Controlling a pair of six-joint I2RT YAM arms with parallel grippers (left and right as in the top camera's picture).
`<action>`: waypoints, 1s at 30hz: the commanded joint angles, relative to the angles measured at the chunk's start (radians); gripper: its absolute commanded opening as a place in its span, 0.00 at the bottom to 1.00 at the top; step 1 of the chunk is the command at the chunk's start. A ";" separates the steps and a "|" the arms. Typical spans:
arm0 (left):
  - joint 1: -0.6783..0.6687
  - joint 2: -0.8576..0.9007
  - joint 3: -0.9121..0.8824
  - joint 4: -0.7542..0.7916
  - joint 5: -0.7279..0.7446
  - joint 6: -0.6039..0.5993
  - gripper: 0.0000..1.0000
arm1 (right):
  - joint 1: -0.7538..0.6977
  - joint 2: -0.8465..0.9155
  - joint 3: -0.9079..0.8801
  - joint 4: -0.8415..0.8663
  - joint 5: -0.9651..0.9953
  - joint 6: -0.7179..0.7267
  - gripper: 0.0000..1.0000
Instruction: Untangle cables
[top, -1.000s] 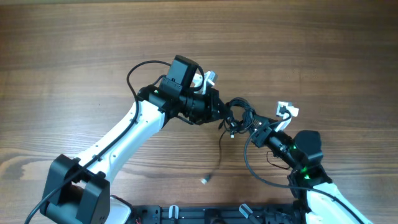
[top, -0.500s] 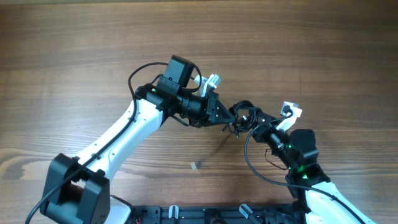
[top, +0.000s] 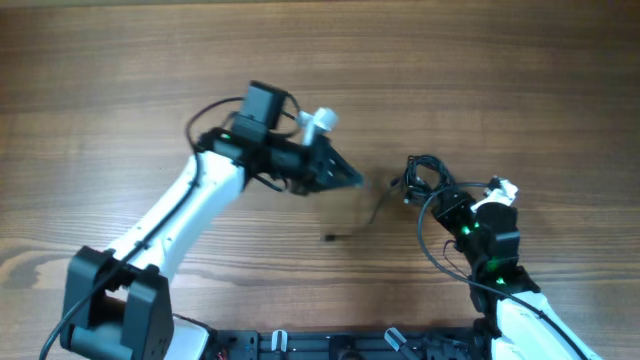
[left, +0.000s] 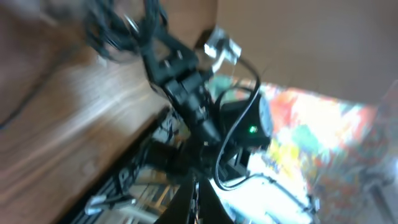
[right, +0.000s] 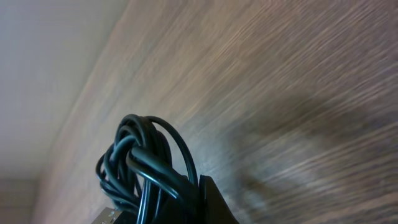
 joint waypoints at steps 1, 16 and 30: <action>0.100 -0.018 0.010 0.002 -0.023 0.018 0.10 | -0.030 -0.024 0.004 0.059 -0.248 0.023 0.04; -0.069 -0.018 0.010 0.010 -0.339 0.152 0.77 | -0.029 -0.020 0.004 0.248 -0.763 0.142 0.04; -0.185 -0.018 0.010 0.022 -0.601 0.041 0.04 | -0.029 -0.020 0.004 0.358 -0.748 0.331 0.05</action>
